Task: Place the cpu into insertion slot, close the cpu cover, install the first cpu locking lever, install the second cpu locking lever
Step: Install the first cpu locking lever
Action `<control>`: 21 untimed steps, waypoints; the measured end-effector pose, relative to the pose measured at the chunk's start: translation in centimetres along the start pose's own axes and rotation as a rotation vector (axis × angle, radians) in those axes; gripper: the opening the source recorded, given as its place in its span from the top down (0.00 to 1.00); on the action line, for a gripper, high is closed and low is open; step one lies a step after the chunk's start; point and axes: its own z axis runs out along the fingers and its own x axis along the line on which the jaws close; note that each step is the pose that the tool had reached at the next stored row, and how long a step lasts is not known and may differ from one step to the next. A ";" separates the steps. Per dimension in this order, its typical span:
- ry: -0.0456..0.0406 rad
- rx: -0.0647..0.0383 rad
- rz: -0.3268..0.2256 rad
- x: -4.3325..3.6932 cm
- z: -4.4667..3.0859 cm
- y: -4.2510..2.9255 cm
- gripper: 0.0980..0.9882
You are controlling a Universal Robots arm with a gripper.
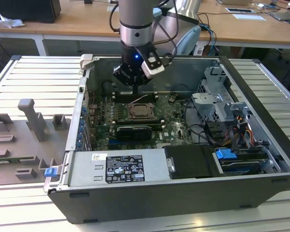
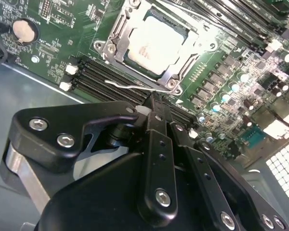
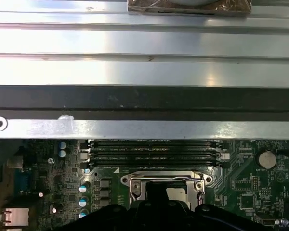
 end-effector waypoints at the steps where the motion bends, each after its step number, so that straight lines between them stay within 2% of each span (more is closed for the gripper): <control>1: 0.0001 -0.002 -0.010 -0.04 0.11 0.00 0.99; 3: 0.0004 -0.008 -0.013 -0.12 0.20 -0.02 0.99; 6: 0.0000 -0.037 -0.019 -0.29 0.38 -0.02 0.99; 12: 0.0002 -0.038 -0.019 -0.84 1.28 -0.08 0.99; 15: 0.0001 -0.045 -0.019 -1.09 1.61 -0.06 0.99; 17: -0.0001 -0.059 -0.019 -1.10 1.77 -0.06 0.99; 21: -0.0002 -0.061 -0.019 -1.33 2.19 -0.06 0.99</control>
